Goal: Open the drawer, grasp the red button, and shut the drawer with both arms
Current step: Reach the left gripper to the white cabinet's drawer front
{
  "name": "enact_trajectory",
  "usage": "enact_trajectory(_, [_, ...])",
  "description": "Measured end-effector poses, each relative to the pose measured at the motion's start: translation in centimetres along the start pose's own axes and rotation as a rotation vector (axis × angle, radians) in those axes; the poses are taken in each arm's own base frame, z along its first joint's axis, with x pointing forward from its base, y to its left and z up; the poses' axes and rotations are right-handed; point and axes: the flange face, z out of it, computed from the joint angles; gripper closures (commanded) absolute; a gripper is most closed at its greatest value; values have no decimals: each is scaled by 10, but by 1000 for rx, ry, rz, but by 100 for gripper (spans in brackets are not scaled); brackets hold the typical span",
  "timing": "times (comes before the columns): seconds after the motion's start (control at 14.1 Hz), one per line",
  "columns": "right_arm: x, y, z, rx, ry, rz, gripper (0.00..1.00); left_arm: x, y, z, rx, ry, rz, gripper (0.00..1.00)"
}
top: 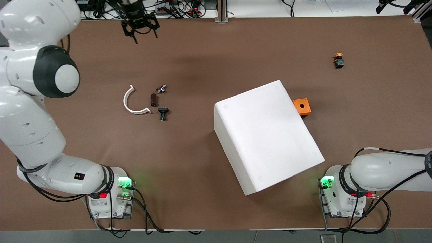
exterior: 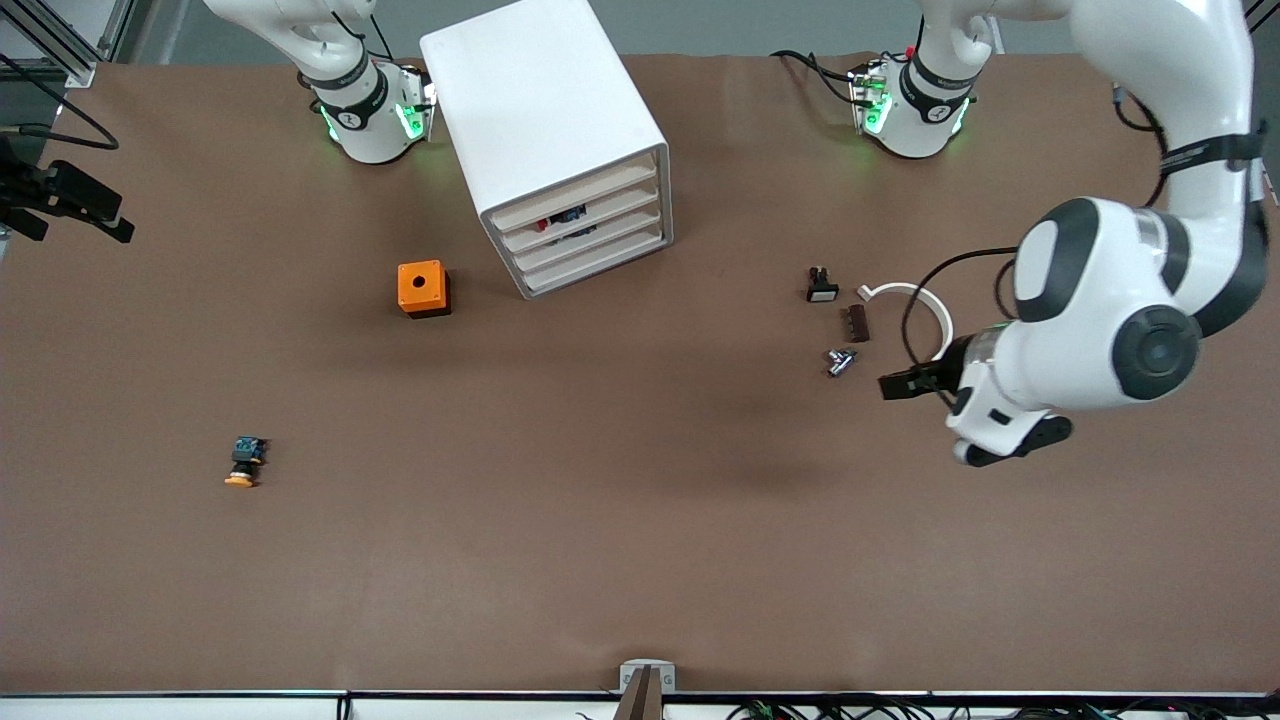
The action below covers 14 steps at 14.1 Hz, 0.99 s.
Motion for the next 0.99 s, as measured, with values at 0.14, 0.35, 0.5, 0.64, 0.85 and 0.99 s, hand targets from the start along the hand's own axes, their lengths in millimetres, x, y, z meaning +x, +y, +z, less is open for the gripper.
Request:
enact_trajectory(0.14, [0,0,0,0,-1,0,0,-10,31,29,-39,-89,-158,0])
enact_trajectory(0.35, [0,0,0,0,-1,1,0,-25,73,68,-67,-232,-440,0])
enact_trajectory(0.5, [0,0,0,0,-1,1,0,-35,94,92,-45,-312,-629,0])
enact_trajectory(0.64, [0,0,0,0,-1,1,0,-46,111,117,0,-389,-814,0])
enact_trajectory(0.85, [0,2,0,0,-1,4,0,-73,133,172,192,-519,-1052,0])
enact_trajectory(0.99, [0,2,0,0,-1,5,0,-101,146,204,351,-602,-1138,0])
